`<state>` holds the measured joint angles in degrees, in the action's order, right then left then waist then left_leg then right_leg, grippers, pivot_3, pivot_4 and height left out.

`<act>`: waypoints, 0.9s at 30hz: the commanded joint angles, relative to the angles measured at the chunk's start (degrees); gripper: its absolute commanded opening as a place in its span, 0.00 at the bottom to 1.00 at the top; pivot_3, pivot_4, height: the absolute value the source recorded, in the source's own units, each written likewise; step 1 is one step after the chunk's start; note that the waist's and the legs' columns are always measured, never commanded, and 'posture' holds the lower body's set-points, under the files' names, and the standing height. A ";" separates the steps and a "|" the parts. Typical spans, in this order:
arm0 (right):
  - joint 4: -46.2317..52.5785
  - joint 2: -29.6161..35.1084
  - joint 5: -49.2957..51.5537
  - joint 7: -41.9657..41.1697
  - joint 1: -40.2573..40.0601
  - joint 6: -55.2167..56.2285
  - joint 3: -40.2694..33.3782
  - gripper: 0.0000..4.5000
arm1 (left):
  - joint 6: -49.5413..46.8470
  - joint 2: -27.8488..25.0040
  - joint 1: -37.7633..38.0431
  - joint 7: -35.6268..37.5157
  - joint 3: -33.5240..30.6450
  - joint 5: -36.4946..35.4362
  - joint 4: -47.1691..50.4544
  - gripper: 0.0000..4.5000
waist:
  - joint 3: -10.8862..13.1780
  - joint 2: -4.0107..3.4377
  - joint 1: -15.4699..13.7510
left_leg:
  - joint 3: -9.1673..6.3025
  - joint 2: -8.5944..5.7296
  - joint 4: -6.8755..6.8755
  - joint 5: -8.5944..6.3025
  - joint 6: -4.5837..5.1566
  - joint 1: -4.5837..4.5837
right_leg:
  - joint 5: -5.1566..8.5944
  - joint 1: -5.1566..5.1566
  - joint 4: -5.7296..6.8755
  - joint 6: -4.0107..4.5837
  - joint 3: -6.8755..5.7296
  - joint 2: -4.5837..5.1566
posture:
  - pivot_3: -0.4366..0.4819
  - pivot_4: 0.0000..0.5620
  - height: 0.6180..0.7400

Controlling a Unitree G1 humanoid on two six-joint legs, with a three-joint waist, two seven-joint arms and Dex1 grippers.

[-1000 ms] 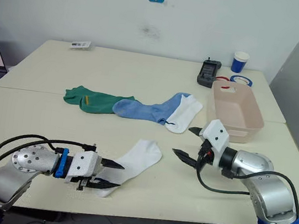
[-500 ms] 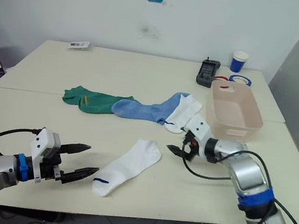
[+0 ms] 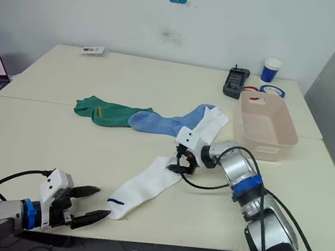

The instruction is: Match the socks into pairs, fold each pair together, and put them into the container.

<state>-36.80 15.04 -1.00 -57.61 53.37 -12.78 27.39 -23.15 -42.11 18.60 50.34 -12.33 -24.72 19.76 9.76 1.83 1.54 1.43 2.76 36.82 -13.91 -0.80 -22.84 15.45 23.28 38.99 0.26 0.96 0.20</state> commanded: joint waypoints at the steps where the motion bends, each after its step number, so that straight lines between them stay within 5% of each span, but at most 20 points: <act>1: -5.01 -1.00 -1.75 -2.13 2.49 4.71 -0.23 0.72 | -0.07 0.93 0.54 -0.74 3.07 1.78 -0.34 0.73 | 0.00 0.00 -0.08 | 0.00 -0.01 0.00 0.00 0.00 0.00 | 0.00 -0.01 0.00 0.00 -0.01 0.01 | 0.48 0.27 1.00; 10: -8.93 -1.73 -3.92 -7.08 3.55 7.64 -0.80 0.00 | 0.60 1.00 1.43 -0.04 4.73 2.28 0.02 0.10 | -0.02 -0.03 0.09 | -0.03 0.01 -0.01 0.00 0.00 0.04 | -0.01 -0.02 0.01 0.01 0.02 0.05 | 0.48 0.27 1.00; 12: -8.12 -0.43 -3.83 -7.85 3.31 7.40 -1.55 0.00 | 0.88 1.33 0.15 -0.34 5.34 2.52 -0.52 0.01 | -0.01 -0.05 0.01 | -0.03 0.00 -0.01 0.00 0.00 0.03 | -0.01 -0.02 0.01 0.01 0.02 0.05 | 0.48 0.27 1.00; 17: -0.87 3.94 -3.26 -9.94 0.12 3.64 -3.41 0.00 | 1.05 0.97 -3.22 0.24 6.00 2.44 -1.41 0.01 | 0.00 -0.07 -0.58 | -0.03 -0.09 0.00 0.00 0.00 0.00 | -0.01 -0.03 -0.01 0.00 -0.01 0.16 | 0.48 0.27 1.00; 27: 46.17 16.80 5.32 -9.13 -19.30 -33.76 -9.06 0.00 | 2.34 -4.21 -21.34 10.97 15.64 6.12 -7.15 0.01 | 0.05 -0.10 -1.40 | 0.00 -0.07 0.02 0.00 0.00 -0.10 | 0.02 0.01 -0.02 -0.05 -0.10 0.04 | 0.48 0.27 1.00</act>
<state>1.52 31.30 2.10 -68.47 34.49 -39.99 21.00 -21.39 -45.46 -0.83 58.72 1.38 -19.37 12.81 9.80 1.73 0.14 1.43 2.69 36.84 -13.91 -0.80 -22.95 15.49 23.29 38.98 0.16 0.90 0.24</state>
